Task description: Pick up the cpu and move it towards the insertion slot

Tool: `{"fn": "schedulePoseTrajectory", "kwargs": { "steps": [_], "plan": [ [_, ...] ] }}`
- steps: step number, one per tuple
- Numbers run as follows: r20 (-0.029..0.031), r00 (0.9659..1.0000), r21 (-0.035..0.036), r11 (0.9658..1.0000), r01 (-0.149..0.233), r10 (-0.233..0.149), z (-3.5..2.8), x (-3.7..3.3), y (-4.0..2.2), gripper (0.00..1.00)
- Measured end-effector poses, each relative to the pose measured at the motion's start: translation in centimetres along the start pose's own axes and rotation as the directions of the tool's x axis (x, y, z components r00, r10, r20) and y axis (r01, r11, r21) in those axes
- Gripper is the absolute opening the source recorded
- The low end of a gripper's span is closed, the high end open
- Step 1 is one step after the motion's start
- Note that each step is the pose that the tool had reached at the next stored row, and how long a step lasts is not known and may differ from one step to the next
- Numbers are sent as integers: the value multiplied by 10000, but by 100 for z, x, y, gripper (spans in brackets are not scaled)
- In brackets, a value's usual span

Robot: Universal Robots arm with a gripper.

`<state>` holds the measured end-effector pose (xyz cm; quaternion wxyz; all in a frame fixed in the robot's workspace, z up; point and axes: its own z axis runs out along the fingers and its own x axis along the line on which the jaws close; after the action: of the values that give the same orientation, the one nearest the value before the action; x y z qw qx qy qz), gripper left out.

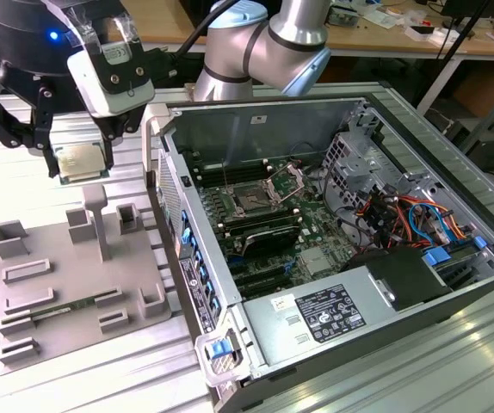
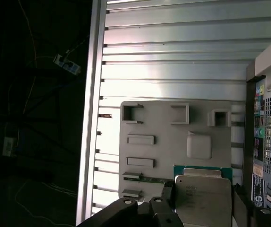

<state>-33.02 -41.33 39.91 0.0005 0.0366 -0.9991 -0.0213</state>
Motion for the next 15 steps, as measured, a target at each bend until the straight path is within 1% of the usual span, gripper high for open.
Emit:
{"fn": "schedulePoseTrajectory", "kwargs": {
  "steps": [15],
  "plan": [
    [0, 10000, 0, 10000, 0, 0, 0, -123, -9, 55]
  ]
}}
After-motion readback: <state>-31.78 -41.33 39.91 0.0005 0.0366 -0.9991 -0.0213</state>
